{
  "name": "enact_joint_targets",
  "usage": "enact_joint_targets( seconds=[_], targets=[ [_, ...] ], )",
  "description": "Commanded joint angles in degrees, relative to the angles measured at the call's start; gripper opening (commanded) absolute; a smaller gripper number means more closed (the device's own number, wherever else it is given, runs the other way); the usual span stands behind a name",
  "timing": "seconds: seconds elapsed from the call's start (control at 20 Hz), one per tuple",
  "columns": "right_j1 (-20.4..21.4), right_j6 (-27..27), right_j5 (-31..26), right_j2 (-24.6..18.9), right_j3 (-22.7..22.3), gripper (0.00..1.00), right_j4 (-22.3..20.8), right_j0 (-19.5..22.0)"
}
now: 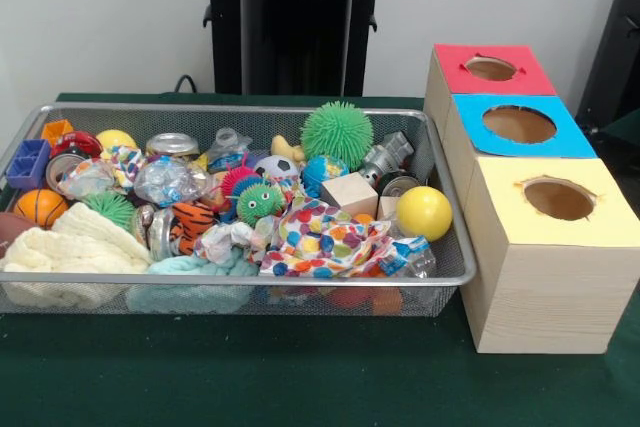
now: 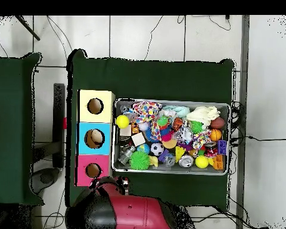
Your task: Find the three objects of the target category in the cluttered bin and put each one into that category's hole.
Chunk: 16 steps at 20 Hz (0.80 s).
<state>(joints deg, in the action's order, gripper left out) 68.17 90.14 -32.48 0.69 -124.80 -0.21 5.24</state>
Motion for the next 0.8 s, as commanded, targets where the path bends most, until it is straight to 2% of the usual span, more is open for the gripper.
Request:
enact_joint_targets(
  seconds=[0.05, 0.4, 0.8],
  targets=[
    [-4.37, 1.59, 1.67, -4.09, 2.33, 1.0, -1.66, 4.11],
    [-4.52, 3.46, 2.76, -2.65, 4.07, 1.0, -3.17, 5.03],
    [-5.01, -2.01, -1.41, -4.64, 7.17, 1.0, -4.23, 9.29]
  ],
)
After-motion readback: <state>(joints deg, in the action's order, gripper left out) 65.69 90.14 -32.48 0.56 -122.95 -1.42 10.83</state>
